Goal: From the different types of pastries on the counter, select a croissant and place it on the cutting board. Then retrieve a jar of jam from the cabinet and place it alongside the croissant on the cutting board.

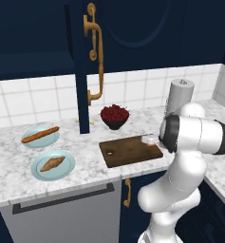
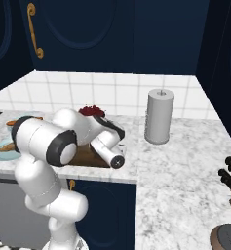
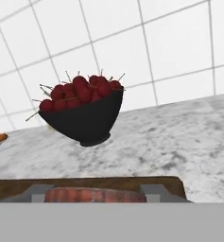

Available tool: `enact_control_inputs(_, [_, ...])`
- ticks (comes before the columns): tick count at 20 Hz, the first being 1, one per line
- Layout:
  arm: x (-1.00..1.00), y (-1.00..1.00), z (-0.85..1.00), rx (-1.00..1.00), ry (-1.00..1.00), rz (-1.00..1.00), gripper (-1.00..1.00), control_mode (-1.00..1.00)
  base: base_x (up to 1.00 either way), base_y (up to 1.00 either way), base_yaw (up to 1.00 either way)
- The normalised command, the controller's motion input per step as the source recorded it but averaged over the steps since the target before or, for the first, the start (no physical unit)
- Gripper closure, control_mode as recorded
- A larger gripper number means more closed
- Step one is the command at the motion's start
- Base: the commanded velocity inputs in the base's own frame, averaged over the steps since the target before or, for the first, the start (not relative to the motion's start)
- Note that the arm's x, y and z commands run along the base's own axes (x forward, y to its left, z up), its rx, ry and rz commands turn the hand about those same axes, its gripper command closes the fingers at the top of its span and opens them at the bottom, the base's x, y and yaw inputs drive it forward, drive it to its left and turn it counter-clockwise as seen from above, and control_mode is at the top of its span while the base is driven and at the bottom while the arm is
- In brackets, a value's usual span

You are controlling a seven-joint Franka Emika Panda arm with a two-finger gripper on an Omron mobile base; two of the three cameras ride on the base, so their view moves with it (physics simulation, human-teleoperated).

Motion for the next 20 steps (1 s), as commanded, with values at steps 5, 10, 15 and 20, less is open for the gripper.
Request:
enact_control_inputs(5, [-0.51, 0.0, -0.03, 0.09, -0.01, 0.01, -1.0, -1.0, 0.0, 0.0, 0.0])
enact_control_inputs(10, [-0.22, 0.0, 0.0, 0.02, -0.05, 0.06, -1.0, -1.0, 0.0, 0.0, 0.0])
enact_control_inputs(15, [-0.16, 0.04, 0.23, 0.09, -0.04, 0.08, 1.0, -1.0, 0.0, 0.0, 0.0])
enact_control_inputs(20, [-0.13, 0.02, 0.39, 0.1, -0.05, 0.06, -1.0, -1.0, 0.0, 0.0, 0.0])
